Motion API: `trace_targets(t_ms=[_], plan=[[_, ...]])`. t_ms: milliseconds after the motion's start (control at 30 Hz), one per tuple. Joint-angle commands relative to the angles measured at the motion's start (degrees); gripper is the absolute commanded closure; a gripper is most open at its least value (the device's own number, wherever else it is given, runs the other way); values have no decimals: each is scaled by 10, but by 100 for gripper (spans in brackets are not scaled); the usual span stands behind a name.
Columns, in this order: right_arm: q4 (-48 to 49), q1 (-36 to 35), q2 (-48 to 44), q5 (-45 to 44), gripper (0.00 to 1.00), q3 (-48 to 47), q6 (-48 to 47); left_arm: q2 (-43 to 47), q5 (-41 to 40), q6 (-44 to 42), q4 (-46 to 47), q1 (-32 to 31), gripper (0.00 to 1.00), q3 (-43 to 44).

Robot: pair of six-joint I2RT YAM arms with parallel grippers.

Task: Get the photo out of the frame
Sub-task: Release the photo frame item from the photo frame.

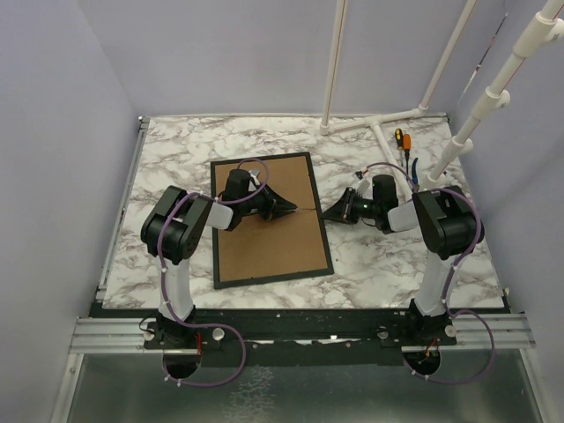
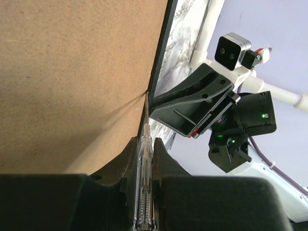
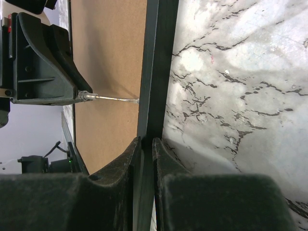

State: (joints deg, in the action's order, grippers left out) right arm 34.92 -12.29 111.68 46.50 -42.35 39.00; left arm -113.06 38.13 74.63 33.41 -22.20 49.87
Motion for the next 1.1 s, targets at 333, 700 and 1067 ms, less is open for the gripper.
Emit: trace_targets(t_ms=[333, 700, 1067], plan=[[-24, -15, 16, 16, 87, -19, -12, -15, -8, 3, -13, -23, 100, 12], [-76, -31, -4, -8, 91, -35, -42, 16, -41, 23, -42, -58, 100, 23], [-105, -45, -21, -25, 91, -43, -61, 60, -158, -71, -282, -104, 100, 118]])
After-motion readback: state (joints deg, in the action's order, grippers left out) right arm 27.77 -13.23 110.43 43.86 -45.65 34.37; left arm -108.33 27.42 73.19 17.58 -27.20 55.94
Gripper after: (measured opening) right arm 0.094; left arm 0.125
